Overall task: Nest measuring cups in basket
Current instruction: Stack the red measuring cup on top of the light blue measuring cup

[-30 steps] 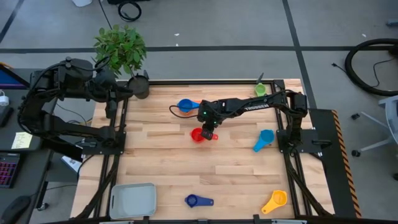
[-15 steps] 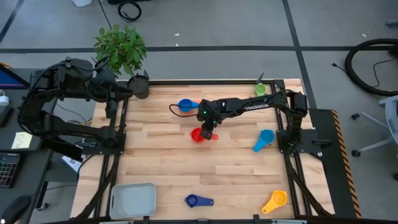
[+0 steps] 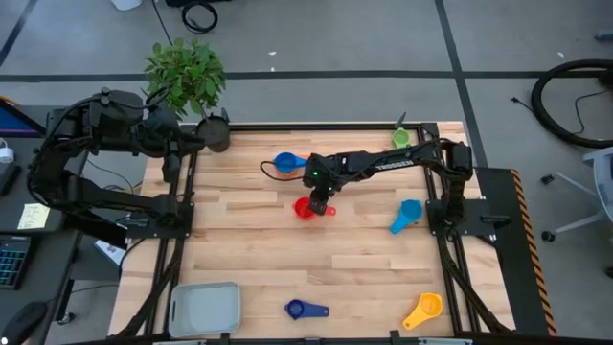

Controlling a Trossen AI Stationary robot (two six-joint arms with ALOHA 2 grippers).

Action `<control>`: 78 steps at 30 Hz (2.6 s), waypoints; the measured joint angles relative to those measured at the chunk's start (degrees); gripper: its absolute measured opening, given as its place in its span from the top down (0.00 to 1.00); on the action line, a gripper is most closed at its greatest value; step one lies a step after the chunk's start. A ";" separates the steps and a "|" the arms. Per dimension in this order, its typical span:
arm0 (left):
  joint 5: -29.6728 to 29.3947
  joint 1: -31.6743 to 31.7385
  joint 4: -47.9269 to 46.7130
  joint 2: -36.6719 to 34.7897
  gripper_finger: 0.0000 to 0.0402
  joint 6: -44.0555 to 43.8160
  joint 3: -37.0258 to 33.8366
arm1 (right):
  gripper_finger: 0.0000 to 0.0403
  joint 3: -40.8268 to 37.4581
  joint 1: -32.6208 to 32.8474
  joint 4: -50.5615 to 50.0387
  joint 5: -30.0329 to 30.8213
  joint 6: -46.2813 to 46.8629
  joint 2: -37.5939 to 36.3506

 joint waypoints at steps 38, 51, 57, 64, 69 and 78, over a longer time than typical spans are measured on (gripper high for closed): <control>0.11 0.00 -0.39 0.00 0.82 0.00 0.00 | 0.97 3.46 0.31 -5.39 2.09 -2.55 6.03; 0.11 0.00 -0.39 0.00 0.82 -0.04 0.00 | 0.97 25.45 -4.41 -24.16 4.68 -13.82 6.03; 0.11 0.01 -0.33 0.00 0.82 -0.07 0.00 | 0.97 30.74 -8.56 -24.97 1.42 -16.04 6.03; 0.09 0.02 -0.28 0.00 0.82 -0.11 0.00 | 0.97 33.67 -10.38 -24.55 -0.74 -18.94 6.27; -0.37 0.01 0.17 0.02 0.82 -0.71 0.00 | 0.97 35.36 -10.38 -21.13 -0.89 -19.61 6.66; -0.98 0.01 1.63 0.09 0.82 -1.59 0.00 | 0.97 35.36 -12.42 -18.73 -1.13 -18.94 6.66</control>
